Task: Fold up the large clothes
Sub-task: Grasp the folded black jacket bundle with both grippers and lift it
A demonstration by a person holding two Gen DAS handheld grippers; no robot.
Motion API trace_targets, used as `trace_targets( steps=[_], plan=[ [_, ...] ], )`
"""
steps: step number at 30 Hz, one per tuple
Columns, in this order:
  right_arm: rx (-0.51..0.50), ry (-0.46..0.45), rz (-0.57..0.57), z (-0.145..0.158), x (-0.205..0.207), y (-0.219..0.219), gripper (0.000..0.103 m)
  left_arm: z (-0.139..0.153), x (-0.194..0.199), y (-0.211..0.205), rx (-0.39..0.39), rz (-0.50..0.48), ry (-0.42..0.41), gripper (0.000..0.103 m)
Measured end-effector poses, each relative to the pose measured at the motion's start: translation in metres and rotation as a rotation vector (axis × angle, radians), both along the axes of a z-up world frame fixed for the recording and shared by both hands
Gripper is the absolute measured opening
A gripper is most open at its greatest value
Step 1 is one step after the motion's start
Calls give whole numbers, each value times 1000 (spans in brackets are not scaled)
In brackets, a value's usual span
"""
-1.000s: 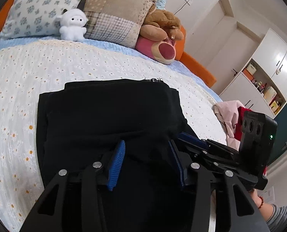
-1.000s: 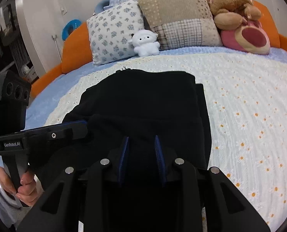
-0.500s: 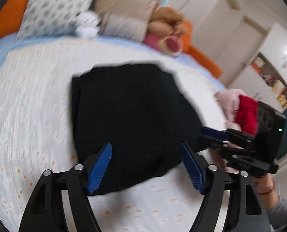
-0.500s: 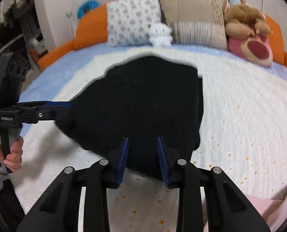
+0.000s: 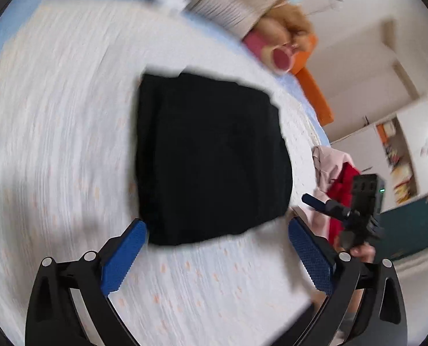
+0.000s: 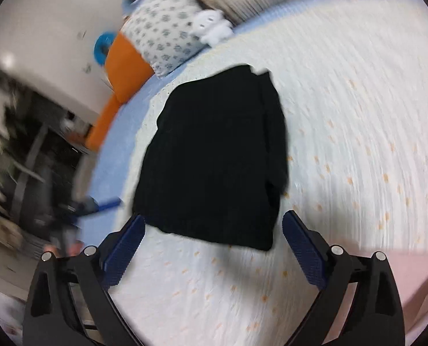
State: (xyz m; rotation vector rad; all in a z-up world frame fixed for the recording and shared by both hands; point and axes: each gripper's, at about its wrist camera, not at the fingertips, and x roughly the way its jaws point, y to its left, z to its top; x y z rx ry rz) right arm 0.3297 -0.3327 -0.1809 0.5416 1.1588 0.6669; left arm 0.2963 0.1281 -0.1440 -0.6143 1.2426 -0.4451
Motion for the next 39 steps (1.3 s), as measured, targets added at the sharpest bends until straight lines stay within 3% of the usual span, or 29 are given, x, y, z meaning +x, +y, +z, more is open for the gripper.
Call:
trace_targets(
  steps=[4, 6, 10, 16, 20, 29, 31, 36, 39],
  plan=[
    [162, 200, -38, -32, 1, -22, 94, -35, -9, 10, -44, 28, 107, 100],
    [204, 251, -41, -46, 0, -20, 94, -58, -10, 9, -104, 51, 151, 100],
    [204, 319, -33, -61, 7, -9, 94, -80, 0, 8, -169, 88, 185, 100],
    [161, 461, -16, -75, 27, 5, 97, -86, 19, 9, -219, 118, 183, 100],
    [186, 551, 3, -76, 38, 10, 98, -81, 30, 0, -244, 87, 185, 100],
    [197, 632, -50, -84, 47, 8, 99, -81, 48, -9, -219, 72, 223, 100],
    [152, 590, -38, -74, 54, 12, 98, -80, 46, -9, -206, 60, 215, 100],
    [-76, 494, 79, -56, 56, 51, 98, -78, 42, -17, -154, 41, 207, 100],
    [-67, 501, 54, -59, 55, 52, 99, -74, 46, -20, -164, 45, 206, 100]
  ],
)
